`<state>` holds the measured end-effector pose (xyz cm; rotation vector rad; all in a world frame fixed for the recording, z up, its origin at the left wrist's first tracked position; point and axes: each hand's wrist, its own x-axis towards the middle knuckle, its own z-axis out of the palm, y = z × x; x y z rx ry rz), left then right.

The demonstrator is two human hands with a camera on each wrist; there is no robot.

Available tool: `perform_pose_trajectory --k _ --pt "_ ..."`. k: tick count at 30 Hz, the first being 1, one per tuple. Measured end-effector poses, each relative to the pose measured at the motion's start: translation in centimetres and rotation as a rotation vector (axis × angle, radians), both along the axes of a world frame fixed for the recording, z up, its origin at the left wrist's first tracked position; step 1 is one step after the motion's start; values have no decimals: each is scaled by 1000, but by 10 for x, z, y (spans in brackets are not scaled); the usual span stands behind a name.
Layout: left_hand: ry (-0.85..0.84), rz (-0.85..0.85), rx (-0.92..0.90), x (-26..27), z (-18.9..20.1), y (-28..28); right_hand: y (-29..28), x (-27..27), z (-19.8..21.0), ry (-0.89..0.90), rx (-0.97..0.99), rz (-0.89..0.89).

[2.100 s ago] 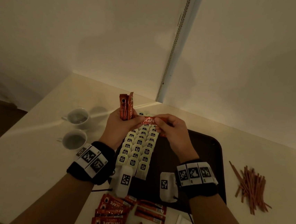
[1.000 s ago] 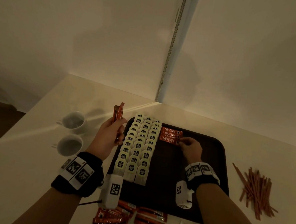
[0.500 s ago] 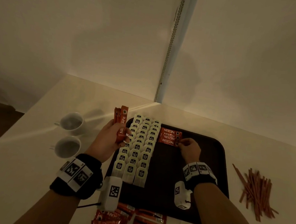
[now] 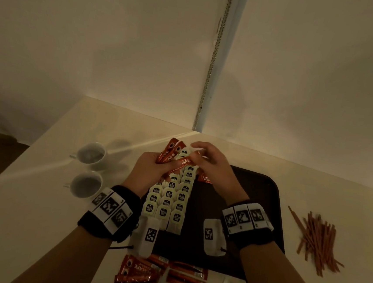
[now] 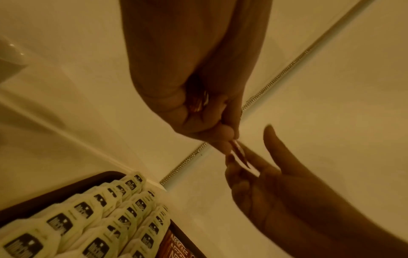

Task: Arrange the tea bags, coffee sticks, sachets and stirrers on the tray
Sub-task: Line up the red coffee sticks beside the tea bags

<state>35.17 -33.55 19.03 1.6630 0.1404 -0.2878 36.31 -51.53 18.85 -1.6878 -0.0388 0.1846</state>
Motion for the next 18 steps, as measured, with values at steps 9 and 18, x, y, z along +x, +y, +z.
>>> perform_pose_trajectory --k 9,18 --pt "-98 104 -128 -12 8 1 19 -17 7 -20 109 -38" --pt "-126 199 -273 -22 16 5 23 -23 17 35 126 -105"
